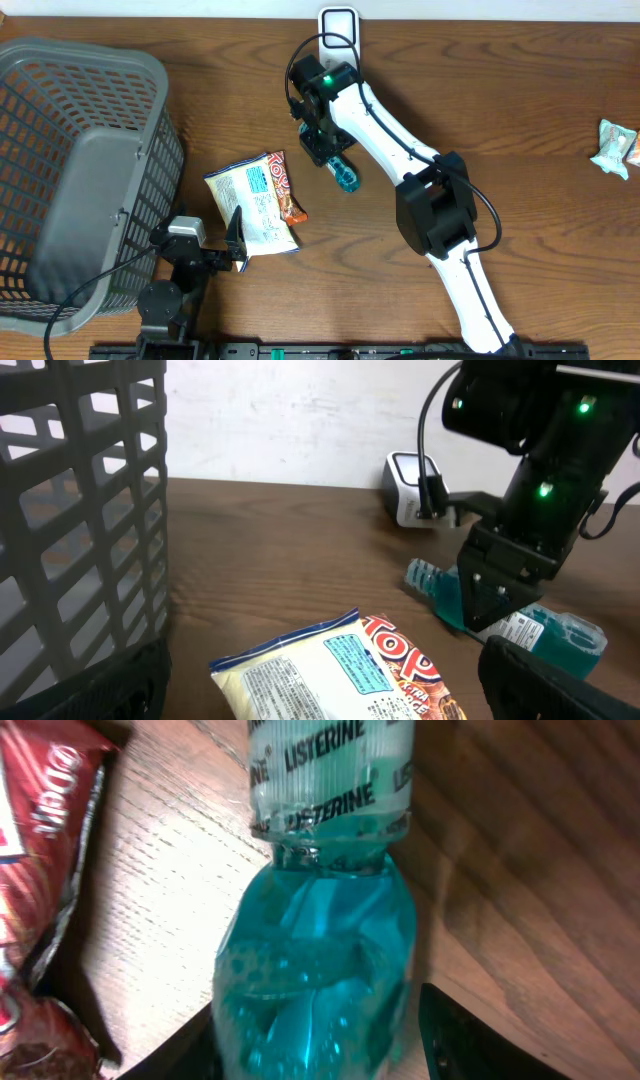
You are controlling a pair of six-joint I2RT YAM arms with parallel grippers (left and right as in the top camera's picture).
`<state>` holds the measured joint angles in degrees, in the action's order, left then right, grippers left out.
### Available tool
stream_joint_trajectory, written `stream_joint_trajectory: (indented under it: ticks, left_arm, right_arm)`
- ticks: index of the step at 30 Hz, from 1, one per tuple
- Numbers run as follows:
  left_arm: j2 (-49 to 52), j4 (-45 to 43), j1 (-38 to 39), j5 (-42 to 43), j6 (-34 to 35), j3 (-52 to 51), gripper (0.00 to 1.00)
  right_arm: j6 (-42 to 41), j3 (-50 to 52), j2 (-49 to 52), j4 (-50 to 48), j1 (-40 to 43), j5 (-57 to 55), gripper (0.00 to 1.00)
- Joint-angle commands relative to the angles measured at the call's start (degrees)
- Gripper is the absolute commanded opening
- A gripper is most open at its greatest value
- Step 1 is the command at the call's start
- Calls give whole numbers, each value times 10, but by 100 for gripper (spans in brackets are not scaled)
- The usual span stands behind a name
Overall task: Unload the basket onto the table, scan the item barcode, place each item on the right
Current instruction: 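Lift the Listerine bottle and hold it below the scanner, then lower the Listerine bottle onto the table and open the gripper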
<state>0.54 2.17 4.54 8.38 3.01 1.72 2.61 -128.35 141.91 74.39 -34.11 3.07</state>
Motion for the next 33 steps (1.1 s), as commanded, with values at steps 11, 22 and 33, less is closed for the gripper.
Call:
stream_joint_trajectory:
  ticks: [11, 22, 33]
  left_arm:
    - [-3, 10, -3, -1, 3, -15, 98]
    - [-3, 10, -3, -1, 3, -15, 98]
    - [-3, 10, -3, -1, 3, -15, 98]
  right_arm:
    - [3, -102, -17, 96, 0, 3, 52]
    - [14, -189, -98, 212, 0, 3, 88]
    - [11, -169, -247, 229, 0, -11, 99]
